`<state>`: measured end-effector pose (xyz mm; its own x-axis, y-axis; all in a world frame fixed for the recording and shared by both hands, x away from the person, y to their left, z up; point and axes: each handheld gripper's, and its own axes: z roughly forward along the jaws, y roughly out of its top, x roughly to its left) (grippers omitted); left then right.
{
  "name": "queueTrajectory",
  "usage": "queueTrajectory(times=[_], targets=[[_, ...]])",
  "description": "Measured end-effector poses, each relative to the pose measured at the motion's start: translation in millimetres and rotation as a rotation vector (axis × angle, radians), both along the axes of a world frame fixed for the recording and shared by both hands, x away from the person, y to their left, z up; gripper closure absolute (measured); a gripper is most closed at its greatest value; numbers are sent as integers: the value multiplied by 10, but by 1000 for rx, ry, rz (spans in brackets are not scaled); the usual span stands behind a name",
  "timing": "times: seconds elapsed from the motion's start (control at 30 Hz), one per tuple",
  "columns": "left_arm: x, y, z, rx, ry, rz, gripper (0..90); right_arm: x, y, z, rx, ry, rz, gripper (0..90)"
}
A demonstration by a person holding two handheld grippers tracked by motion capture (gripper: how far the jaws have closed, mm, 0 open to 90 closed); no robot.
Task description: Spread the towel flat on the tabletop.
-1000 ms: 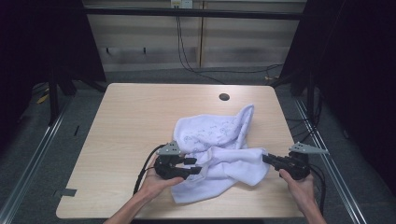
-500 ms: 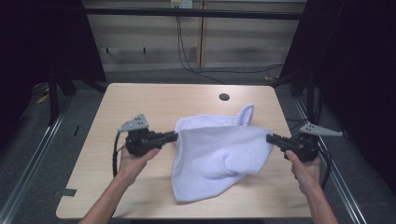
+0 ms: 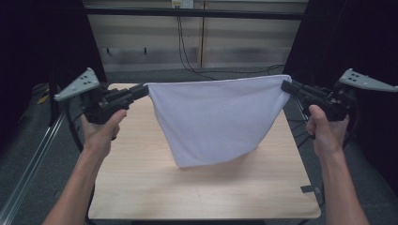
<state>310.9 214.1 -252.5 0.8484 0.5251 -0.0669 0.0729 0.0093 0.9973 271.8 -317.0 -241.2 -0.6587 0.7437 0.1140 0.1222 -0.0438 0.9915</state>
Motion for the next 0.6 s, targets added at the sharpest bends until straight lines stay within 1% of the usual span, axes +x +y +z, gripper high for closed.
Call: queueTrajectory(times=[0.03, 0.07, 0.1, 0.13, 0.17, 0.2, 0.27, 0.3, 0.33, 0.37, 0.4, 0.43, 0.47, 0.5, 0.53, 0.57, 0.6], targets=[[-56, 22, 11, 5, -10, -8, 870, -80, 14, 28, -2, -18, 16, 843], [-56, 22, 11, 5, -10, -8, 870, -80, 14, 28, -2, -18, 16, 843], [-193, 70, -78, 21, -2, -35, 870, -248, 45, -30, -19, -17, 39, 842], [-193, 70, -78, 21, -2, -35, 870, -248, 45, -30, -19, -17, 39, 842], [-321, 101, -324, 44, 53, -65, 869, -417, 57, -220, -47, 19, 54, 842], [-375, 119, -491, 53, 90, -86, 869, -485, 56, -312, -55, 36, 62, 843], [-508, 123, -847, 77, 167, -117, 869, -670, 41, -591, -70, 86, 83, 842], [-569, 121, -1023, 77, 209, -130, 869, -753, 27, -741, -80, 115, 90, 842], [-633, 118, -1184, 79, 247, -145, 868, -837, 13, -884, -88, 144, 94, 842], [-633, 118, -1184, 79, 247, -145, 869, -919, -3, -1028, -88, 174, 102, 842], [-771, 92, -1463, 94, 318, -180, 869, -1009, -17, -1156, -91, 201, 106, 842], [-854, 73, -1559, 124, 334, -201, 868, -1104, -35, -1270, -91, 220, 110, 842], [-854, 73, -1559, 124, 334, -201, 868, -1104, -35, -1270, -91, 220, 110, 842], [-1043, 66, -1669, 156, 365, -256, 868, -1335, -65, -1448, -102, 265, 114, 840], [-1043, 66, -1669, 156, 365, -256, 866, -1335, -65, -1448, -102, 265, 114, 840], [-1242, 76, -1701, 153, 366, -302, 865, -1530, -71, -1522, -114, 310, 85, 834], [-1242, 76, -1701, 153, 366, -302, 864, -1530, -71, -1522, -114, 310, 85, 834]])
